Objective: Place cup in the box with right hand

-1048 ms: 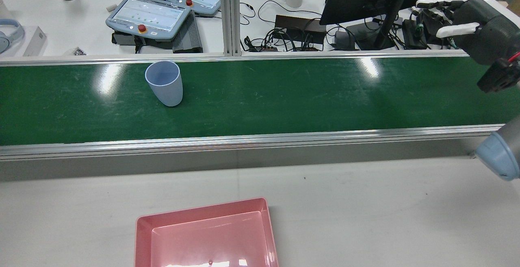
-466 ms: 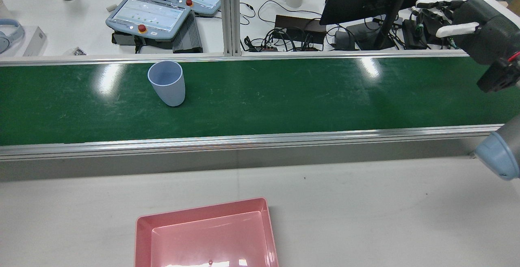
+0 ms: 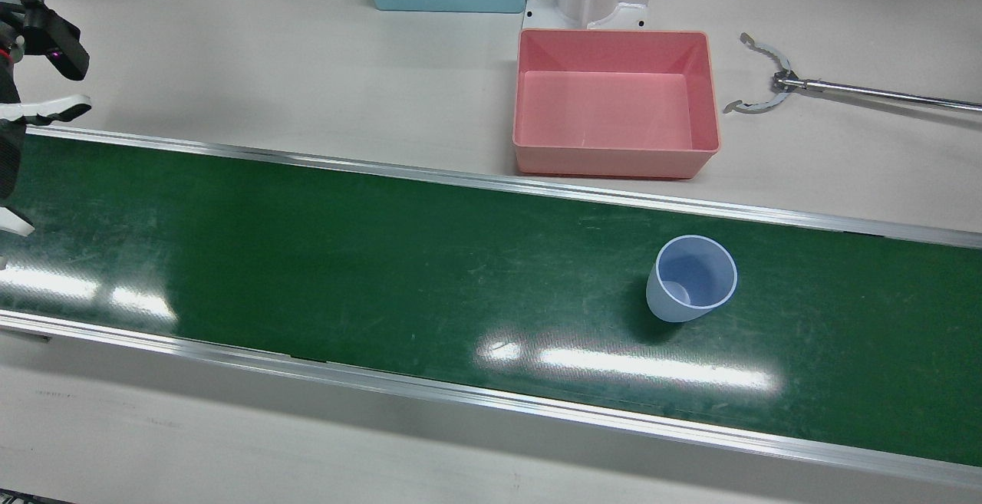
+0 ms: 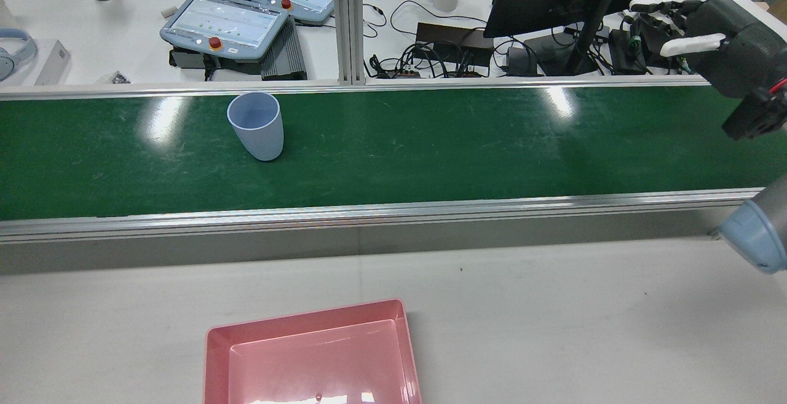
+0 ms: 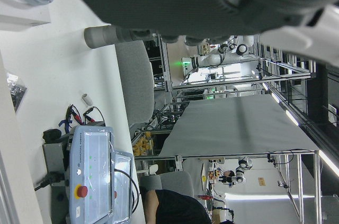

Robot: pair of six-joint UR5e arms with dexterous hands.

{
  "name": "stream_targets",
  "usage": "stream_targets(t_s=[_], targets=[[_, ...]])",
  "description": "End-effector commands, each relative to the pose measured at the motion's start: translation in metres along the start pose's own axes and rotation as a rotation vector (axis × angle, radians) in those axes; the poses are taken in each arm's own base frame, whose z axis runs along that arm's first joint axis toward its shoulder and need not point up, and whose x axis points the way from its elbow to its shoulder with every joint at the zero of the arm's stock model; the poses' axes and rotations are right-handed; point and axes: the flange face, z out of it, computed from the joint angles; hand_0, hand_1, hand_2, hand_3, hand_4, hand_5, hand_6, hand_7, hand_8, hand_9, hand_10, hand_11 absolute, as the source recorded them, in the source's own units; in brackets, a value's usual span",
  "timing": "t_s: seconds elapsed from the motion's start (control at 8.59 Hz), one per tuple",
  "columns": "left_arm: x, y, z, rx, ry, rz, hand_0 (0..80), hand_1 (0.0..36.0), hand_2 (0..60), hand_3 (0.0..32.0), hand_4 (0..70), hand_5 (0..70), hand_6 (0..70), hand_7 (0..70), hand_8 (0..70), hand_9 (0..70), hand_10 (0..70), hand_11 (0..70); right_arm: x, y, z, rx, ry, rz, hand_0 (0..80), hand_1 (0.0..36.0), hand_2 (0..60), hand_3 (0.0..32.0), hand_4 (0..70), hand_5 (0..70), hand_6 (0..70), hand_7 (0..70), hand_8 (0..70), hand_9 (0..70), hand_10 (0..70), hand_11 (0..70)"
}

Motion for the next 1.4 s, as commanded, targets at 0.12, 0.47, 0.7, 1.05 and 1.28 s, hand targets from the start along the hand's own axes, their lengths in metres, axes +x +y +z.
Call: stream_targets(t_s=[0.12,0.47,0.7,1.05,1.28], targets=[[0.0,0.0,0.0,0.0,0.001,0.0,0.0,0.0,0.0,0.0,0.0,0.0,0.0,0.0,0.0,0.0,0.0,0.0,0.0,-0.003,-0.001,0.006,0.0,-0.001,56.6,12.9,0.0,0.0,35.3,5.4,10.1,45.3,1.2,9.6,6.9,11.8],[0.001,0.001,0.0,-0.002,0.001,0.0,0.0,0.0,0.0,0.0,0.0,0.0,0.0,0.0,0.0,0.0,0.0,0.0,0.001,0.002,0.006,-0.002,-0.005,-0.002,56.4,13.0,0.0,0.0,36.0,5.2,9.3,41.3,0.8,7.8,6.3,10.9],[0.0,0.0,0.0,0.0,0.001,0.001,0.0,0.0,0.0,0.0,0.0,0.0,0.0,0.0,0.0,0.0,0.0,0.0,-0.001,0.012,0.011,-0.021,-0.017,0.0,56.6,13.2,0.0,0.0,35.7,5.3,9.5,41.8,0.9,7.7,6.6,11.3],[0.0,0.0,0.0,0.0,-0.001,0.001,0.0,0.0,0.0,0.0,0.0,0.0,0.0,0.0,0.0,0.0,0.0,0.0,-0.011,0.02,0.007,-0.037,-0.04,-0.004,56.8,13.7,0.0,0.0,33.8,5.4,8.9,39.4,0.7,6.5,5.8,10.4],[0.0,0.0,0.0,0.0,-0.001,0.001,0.0,0.0,0.0,0.0,0.0,0.0,0.0,0.0,0.0,0.0,0.0,0.0,0.0,0.023,0.008,-0.044,-0.022,-0.003,56.2,12.4,0.0,0.0,29.3,5.2,6.7,28.1,0.3,4.2,5.0,9.1]])
